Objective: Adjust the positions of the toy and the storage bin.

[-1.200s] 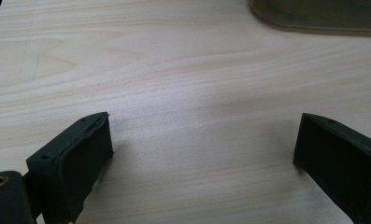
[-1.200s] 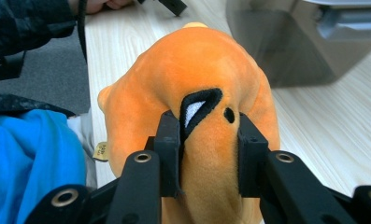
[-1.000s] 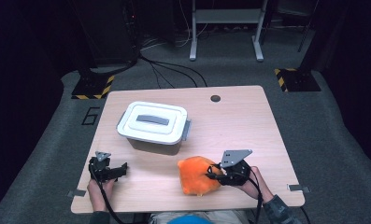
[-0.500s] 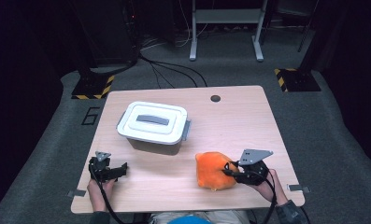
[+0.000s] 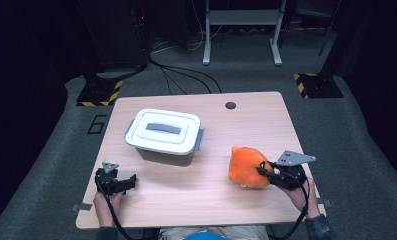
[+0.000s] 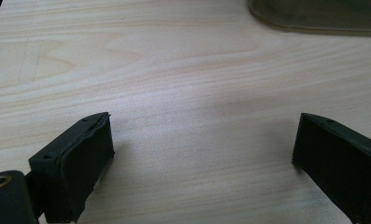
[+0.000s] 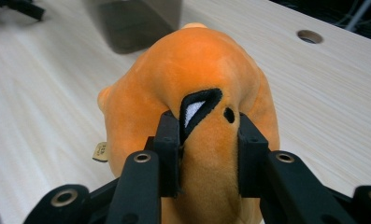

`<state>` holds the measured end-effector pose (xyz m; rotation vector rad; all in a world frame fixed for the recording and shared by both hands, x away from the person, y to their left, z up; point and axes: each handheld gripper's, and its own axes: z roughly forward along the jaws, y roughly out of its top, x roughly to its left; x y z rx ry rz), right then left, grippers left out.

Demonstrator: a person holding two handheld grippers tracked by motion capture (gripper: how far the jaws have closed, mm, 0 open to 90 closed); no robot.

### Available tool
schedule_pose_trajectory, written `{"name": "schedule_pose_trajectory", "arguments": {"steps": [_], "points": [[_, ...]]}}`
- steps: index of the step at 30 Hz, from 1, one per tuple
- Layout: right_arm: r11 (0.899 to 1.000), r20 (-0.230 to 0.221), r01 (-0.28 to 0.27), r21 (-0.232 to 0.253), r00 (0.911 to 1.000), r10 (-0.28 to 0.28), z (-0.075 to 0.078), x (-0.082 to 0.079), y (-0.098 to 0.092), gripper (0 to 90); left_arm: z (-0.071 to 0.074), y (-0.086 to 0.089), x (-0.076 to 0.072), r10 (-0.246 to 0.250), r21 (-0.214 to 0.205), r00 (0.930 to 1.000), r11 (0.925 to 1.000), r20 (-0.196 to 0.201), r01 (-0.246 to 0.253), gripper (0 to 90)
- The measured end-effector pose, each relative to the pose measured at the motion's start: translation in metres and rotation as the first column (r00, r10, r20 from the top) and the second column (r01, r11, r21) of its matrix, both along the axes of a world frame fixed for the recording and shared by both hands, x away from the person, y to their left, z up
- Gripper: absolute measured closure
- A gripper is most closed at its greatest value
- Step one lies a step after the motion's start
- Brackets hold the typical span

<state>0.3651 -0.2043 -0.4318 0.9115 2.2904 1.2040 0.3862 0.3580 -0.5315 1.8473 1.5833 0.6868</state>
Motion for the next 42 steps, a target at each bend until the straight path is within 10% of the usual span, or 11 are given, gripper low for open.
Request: {"name": "schedule_pose_trajectory", "arguments": {"steps": [22,42], "points": [[0.954,-0.019,0.297,0.044,0.955,-0.296,-0.005,0.033,-0.03,67.4,0.0,0.0,0.0,0.0,0.0,1.0,1.0,0.0,0.0,4.9],[0.87,-0.056,0.487,0.075,0.8733,-0.484,-0.014,0.054,-0.053,66.9,0.0,0.0,0.0,0.0,0.0,1.0,1.0,0.001,0.0,4.9]]}}
